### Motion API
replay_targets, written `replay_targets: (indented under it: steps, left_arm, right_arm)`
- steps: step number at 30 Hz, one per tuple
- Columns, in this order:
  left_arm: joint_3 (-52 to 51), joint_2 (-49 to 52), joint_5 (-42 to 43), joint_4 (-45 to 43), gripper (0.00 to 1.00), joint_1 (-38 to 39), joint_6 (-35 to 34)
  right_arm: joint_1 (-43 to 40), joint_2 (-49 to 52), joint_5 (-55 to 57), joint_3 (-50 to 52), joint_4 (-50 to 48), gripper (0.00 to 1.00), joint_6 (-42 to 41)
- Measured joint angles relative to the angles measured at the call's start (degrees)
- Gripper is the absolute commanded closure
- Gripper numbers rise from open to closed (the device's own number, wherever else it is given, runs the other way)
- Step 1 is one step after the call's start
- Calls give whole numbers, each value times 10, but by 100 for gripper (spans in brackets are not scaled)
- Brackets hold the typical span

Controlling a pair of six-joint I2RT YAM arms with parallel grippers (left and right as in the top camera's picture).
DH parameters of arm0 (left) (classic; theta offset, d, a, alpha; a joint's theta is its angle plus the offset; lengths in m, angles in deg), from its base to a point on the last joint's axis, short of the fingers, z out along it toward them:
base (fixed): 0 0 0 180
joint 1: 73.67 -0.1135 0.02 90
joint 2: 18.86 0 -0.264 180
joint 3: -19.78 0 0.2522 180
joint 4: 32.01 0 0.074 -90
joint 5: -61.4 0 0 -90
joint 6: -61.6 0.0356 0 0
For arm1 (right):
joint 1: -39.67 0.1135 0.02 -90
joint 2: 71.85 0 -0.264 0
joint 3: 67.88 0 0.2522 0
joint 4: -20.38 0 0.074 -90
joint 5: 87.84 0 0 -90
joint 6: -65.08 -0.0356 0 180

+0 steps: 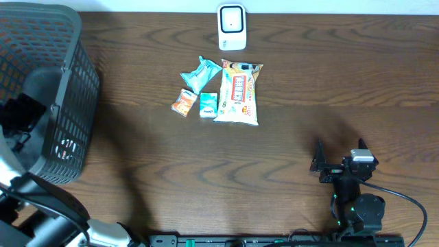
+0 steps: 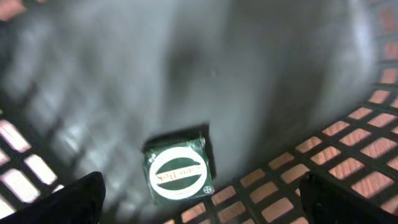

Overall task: Scan the item barcode
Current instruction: 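Lower the left gripper into the basket and grasp the dark green Zam-Buk tin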

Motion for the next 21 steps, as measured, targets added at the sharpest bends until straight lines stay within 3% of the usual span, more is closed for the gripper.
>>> replay_targets:
  steps: [13,21]
  left_arm:
    - [-59,54,-16,9,2,6,-118]
    - [-113,56,-28,-40,2,13,-137]
  right_arm:
    - [0,0,0,0,0,1,0]
    - [0,0,0,0,0,1,0]
